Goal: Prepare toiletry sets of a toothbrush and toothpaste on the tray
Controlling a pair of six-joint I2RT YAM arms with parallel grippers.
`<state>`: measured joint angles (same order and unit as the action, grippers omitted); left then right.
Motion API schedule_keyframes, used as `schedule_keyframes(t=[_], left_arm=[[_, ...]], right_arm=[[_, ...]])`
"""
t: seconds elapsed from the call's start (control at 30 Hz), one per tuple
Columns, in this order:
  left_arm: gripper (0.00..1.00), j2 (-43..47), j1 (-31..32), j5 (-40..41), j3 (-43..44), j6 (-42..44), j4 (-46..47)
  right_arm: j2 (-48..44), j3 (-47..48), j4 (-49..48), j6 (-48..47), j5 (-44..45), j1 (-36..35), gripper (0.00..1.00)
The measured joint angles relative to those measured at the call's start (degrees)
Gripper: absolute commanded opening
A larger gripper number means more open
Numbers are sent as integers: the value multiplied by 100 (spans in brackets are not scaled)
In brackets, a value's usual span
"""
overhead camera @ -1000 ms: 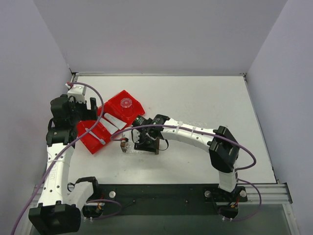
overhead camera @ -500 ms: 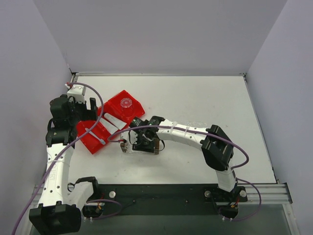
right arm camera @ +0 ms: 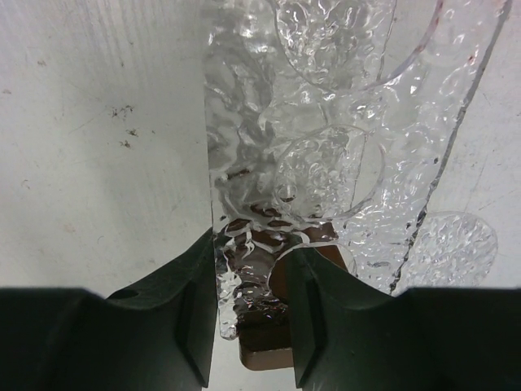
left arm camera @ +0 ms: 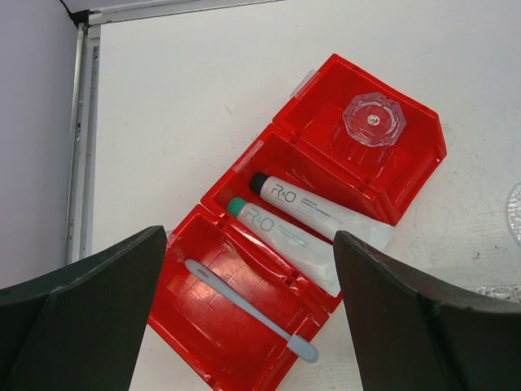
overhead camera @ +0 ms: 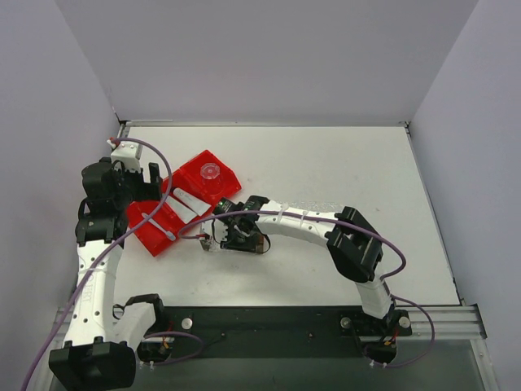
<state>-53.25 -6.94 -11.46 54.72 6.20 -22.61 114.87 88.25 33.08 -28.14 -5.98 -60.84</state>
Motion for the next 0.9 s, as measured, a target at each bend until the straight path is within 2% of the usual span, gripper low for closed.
schedule_keyframes(t=[0.13, 0.57, 0.9], left_arm=[[95, 0, -2, -20, -7, 0, 0], [95, 22, -28, -42, -87, 2, 7], [95, 22, -31, -59, -116, 2, 15]], right_arm=[[-24, -2, 4, -2, 129, 0, 0], [-1141, -258, 190, -328, 393, 136, 0], [-1952, -916, 219, -914, 85, 1279, 0]])
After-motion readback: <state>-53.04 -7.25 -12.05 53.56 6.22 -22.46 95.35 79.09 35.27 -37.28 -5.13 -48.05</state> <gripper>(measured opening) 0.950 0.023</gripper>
